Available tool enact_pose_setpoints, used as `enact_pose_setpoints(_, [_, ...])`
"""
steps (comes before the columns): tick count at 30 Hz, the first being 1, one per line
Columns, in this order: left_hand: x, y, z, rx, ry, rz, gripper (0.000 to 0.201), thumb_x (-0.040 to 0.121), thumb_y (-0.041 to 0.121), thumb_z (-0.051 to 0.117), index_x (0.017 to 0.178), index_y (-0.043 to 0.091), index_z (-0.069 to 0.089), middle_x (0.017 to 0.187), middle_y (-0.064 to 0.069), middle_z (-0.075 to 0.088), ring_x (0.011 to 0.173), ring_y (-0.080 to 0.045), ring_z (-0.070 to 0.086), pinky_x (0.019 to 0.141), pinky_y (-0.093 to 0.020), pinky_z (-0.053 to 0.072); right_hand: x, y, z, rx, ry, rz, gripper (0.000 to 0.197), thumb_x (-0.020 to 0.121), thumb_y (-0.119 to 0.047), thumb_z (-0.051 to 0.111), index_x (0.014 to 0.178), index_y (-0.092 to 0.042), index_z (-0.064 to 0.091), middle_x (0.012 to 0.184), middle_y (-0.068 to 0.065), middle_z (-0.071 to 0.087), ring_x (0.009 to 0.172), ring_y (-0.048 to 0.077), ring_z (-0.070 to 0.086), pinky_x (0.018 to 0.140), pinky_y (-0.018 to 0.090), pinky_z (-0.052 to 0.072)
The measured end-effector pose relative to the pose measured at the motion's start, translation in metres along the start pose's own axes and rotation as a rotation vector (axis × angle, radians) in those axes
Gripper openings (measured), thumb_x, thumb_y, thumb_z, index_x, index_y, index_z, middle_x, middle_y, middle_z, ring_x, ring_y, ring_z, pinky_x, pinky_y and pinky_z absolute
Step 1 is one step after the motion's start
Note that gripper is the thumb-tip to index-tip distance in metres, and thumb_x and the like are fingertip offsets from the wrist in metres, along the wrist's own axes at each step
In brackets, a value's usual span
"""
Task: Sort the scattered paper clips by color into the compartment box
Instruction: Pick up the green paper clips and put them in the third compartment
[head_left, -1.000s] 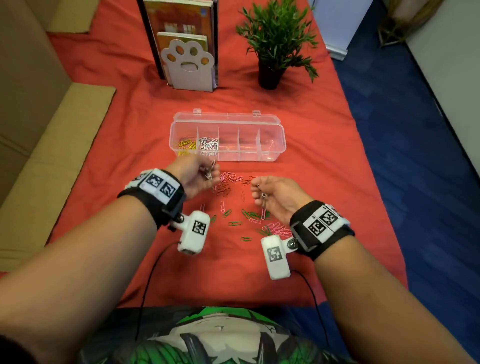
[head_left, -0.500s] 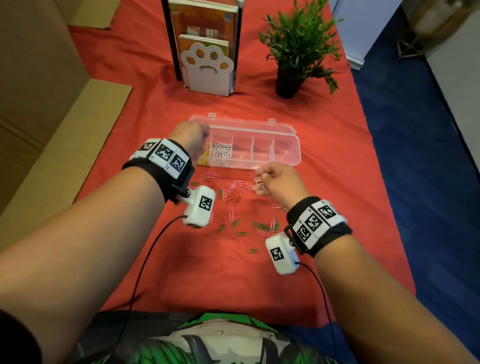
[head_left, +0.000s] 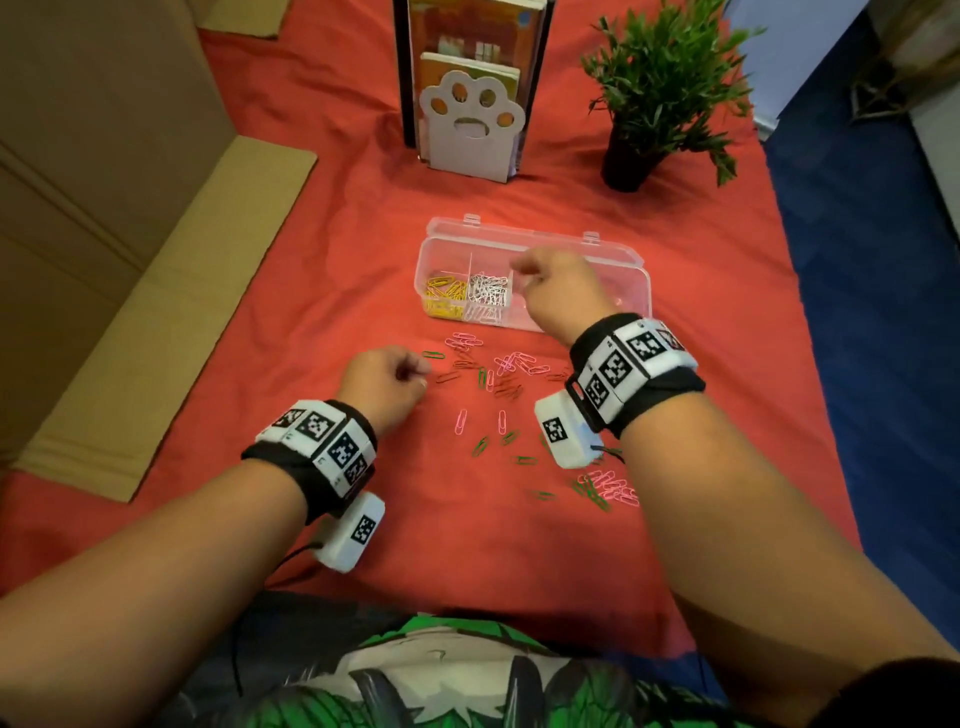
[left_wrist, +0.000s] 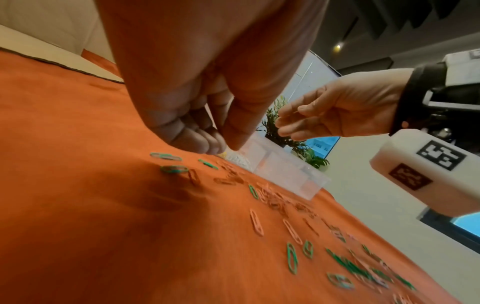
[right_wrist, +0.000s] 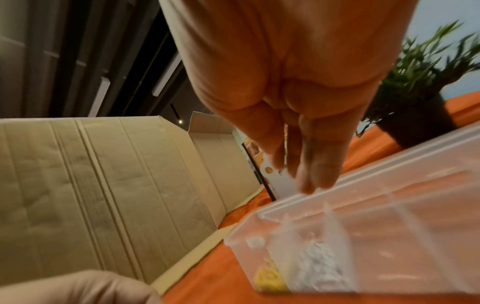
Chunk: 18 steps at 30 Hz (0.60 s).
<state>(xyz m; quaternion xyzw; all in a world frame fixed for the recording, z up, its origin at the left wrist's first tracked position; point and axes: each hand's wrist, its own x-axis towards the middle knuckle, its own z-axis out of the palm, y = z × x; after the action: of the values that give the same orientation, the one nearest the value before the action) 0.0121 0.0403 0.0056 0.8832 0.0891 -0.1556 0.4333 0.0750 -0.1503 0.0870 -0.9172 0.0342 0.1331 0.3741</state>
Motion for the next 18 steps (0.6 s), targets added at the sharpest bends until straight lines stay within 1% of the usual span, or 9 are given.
enact_pose_setpoints(2, [-0.01, -0.002, 0.007, 0.067, -0.036, 0.023, 0.013, 0.078, 0.008, 0.065, 0.089, 0.012, 0.07, 0.08, -0.004, 0.065, 0.075, -0.016, 0.058, 0.068, -0.021, 0.043, -0.019, 0.016, 0.004, -0.069, -0.035, 0.014, 0.029, 0.092, -0.006, 0.044, 0.109, -0.013, 0.065, 0.101, 0.001, 0.065, 0.087, 0.018, 0.058, 0.075, 0.022, 0.043])
enact_pose_setpoints(3, [-0.015, -0.001, 0.011, 0.103, -0.053, 0.041, 0.011, 0.078, 0.01, 0.067, 0.088, 0.013, 0.071, 0.082, -0.005, 0.068, 0.077, -0.017, 0.06, 0.072, -0.022, 0.043, -0.029, 0.026, 0.007, -0.121, -0.058, 0.011, 0.025, 0.09, -0.007, 0.046, 0.102, -0.013, 0.067, 0.096, 0.002, 0.065, 0.085, 0.017, 0.057, 0.075, 0.021, 0.04])
enact_pose_setpoints(5, [-0.022, 0.0, 0.021, 0.159, -0.105, 0.072, 0.011, 0.077, 0.014, 0.067, 0.087, 0.014, 0.073, 0.087, -0.006, 0.072, 0.082, -0.02, 0.065, 0.078, -0.025, 0.047, -0.05, 0.049, 0.018, -0.234, -0.123, 0.007, 0.018, 0.087, -0.008, 0.05, 0.091, -0.012, 0.067, 0.095, 0.007, 0.068, 0.089, 0.022, 0.06, 0.076, 0.023, 0.041])
enact_pose_setpoints(7, [-0.026, 0.001, 0.031, 0.228, -0.155, 0.105, 0.016, 0.078, 0.017, 0.067, 0.092, 0.014, 0.073, 0.096, -0.006, 0.074, 0.092, -0.021, 0.066, 0.084, -0.026, 0.047, -0.069, 0.069, 0.032, -0.354, -0.204, 0.013, 0.014, 0.084, -0.01, 0.052, 0.085, -0.012, 0.067, 0.096, 0.011, 0.068, 0.094, 0.027, 0.061, 0.078, 0.028, 0.044])
enact_pose_setpoints(9, [-0.03, 0.004, 0.041, 0.31, -0.172, 0.145, 0.02, 0.078, 0.023, 0.068, 0.095, 0.015, 0.073, 0.101, -0.006, 0.073, 0.096, -0.021, 0.066, 0.086, -0.027, 0.047, -0.087, 0.085, 0.047, -0.439, -0.237, -0.013, 0.013, 0.082, -0.012, 0.053, 0.086, -0.009, 0.066, 0.098, 0.014, 0.065, 0.097, 0.03, 0.06, 0.082, 0.032, 0.045])
enact_pose_setpoints(12, [-0.033, 0.007, 0.055, 0.405, -0.167, 0.213, 0.022, 0.074, 0.03, 0.07, 0.091, 0.017, 0.071, 0.094, -0.006, 0.073, 0.091, -0.024, 0.065, 0.079, -0.03, 0.049, -0.106, 0.097, 0.067, -0.517, -0.179, -0.08, 0.016, 0.082, -0.013, 0.055, 0.094, -0.007, 0.063, 0.1, 0.013, 0.057, 0.1, 0.033, 0.056, 0.086, 0.037, 0.046])
enact_pose_setpoints(14, [-0.034, 0.011, 0.062, 0.447, -0.176, 0.265, 0.02, 0.071, 0.027, 0.071, 0.087, 0.016, 0.066, 0.089, -0.007, 0.07, 0.088, -0.027, 0.063, 0.075, -0.032, 0.048, -0.114, 0.096, 0.077, -0.567, -0.139, -0.154, 0.019, 0.081, -0.008, 0.055, 0.1, -0.007, 0.058, 0.102, 0.013, 0.054, 0.102, 0.033, 0.052, 0.087, 0.039, 0.044])
enact_pose_setpoints(16, [-0.035, 0.013, 0.066, 0.475, -0.183, 0.31, 0.018, 0.071, 0.018, 0.069, 0.087, 0.013, 0.062, 0.088, -0.009, 0.069, 0.088, -0.029, 0.062, 0.075, -0.034, 0.049, -0.121, 0.091, 0.084, -0.595, -0.11, -0.211, 0.023, 0.081, 0.0, 0.048, 0.104, -0.005, 0.053, 0.106, 0.015, 0.052, 0.103, 0.035, 0.05, 0.087, 0.041, 0.044])
enact_pose_setpoints(18, [-0.036, 0.013, 0.07, 0.489, -0.189, 0.344, 0.016, 0.074, 0.01, 0.06, 0.089, 0.011, 0.063, 0.089, -0.012, 0.069, 0.088, -0.031, 0.062, 0.076, -0.035, 0.049, -0.126, 0.087, 0.089, -0.64, -0.11, -0.195, 0.027, 0.085, 0.003, 0.039, 0.109, -0.002, 0.05, 0.111, 0.018, 0.05, 0.106, 0.036, 0.048, 0.088, 0.044, 0.044])
